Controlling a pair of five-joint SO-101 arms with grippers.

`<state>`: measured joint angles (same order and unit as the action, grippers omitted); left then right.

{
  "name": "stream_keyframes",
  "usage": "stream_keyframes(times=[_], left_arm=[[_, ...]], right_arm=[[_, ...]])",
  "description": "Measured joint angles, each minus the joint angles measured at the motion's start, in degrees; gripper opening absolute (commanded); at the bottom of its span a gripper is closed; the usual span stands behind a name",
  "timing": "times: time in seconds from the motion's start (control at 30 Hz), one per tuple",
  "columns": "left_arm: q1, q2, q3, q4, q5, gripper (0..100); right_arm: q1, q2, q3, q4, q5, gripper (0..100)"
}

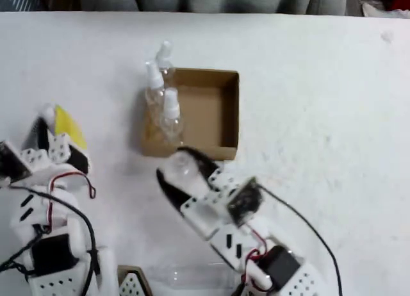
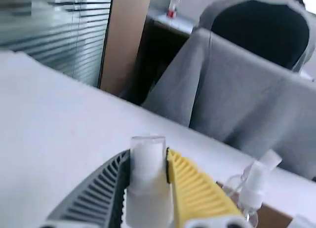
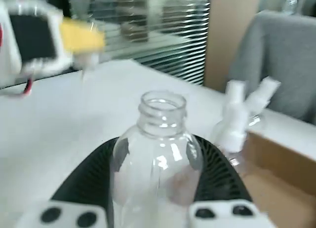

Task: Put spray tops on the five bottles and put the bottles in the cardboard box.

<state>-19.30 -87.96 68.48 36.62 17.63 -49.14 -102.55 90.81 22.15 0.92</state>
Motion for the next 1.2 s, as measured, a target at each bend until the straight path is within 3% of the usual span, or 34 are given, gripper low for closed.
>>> stream_keyframes(times=[0.33,0.5,0.6,0.9,1.2], left_arm=[[-0.3,-5.5,0.0,-26.6,0.0,2],[0.3,-5.5,-3.8,-30.4,0.5,2],[2.9,-6.5,-9.3,-28.4,4.2,2],[15.0,10.2,-34.5,-3.9,8.4,2],[20.4,11.8,-30.5,-0.6,11.8,2]], right_arm=[[-7.5,-0.1,5.5,-3.3,7.7,1.6],[-8.4,-0.2,5.5,0.2,7.9,1.6],[-9.8,-0.2,5.5,3.0,7.9,1.6],[-10.3,-0.2,5.5,4.7,7.9,1.6],[-10.3,-0.2,5.5,4.7,4.5,1.6]])
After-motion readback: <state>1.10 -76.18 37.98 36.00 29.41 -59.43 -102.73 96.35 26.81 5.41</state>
